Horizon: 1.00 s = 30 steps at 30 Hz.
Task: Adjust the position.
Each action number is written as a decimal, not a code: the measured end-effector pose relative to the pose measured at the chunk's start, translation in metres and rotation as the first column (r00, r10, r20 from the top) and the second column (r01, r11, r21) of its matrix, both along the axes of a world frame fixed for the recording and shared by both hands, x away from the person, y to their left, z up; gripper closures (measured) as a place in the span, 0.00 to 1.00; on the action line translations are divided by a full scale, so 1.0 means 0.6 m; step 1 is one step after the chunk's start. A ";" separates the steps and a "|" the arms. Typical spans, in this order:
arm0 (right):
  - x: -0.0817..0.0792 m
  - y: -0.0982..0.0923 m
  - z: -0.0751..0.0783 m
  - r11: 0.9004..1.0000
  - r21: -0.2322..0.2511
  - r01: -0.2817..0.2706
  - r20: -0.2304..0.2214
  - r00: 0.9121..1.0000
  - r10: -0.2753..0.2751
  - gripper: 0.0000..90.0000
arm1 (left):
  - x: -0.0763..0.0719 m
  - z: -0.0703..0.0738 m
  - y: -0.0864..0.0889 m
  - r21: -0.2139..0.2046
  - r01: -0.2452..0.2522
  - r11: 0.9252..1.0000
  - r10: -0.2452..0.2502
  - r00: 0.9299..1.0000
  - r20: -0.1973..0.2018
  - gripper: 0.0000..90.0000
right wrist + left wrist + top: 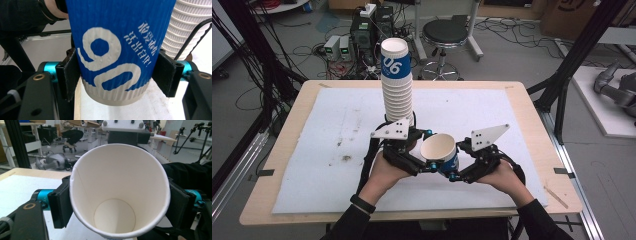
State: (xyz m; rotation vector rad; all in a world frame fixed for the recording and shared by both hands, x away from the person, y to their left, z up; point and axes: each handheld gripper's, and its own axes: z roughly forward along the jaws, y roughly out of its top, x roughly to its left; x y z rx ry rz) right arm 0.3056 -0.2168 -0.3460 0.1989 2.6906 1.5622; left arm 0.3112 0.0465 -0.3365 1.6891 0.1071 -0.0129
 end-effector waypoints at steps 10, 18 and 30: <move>0.004 -0.014 0.001 0.993 0.114 -0.013 -0.042 0.999 0.018 0.33 | -0.001 -0.004 -0.010 -0.092 0.022 0.996 -0.027 0.998 -0.049 0.14; 0.002 -0.011 -0.001 0.990 0.137 -0.019 -0.041 0.999 0.024 0.33 | 0.000 -0.004 -0.011 -0.140 0.030 0.990 -0.040 0.997 -0.072 0.14; -0.001 -0.006 -0.004 0.992 0.126 -0.020 -0.018 1.000 0.022 0.33 | -0.002 -0.003 -0.006 -0.118 0.021 0.993 -0.026 0.999 -0.043 0.24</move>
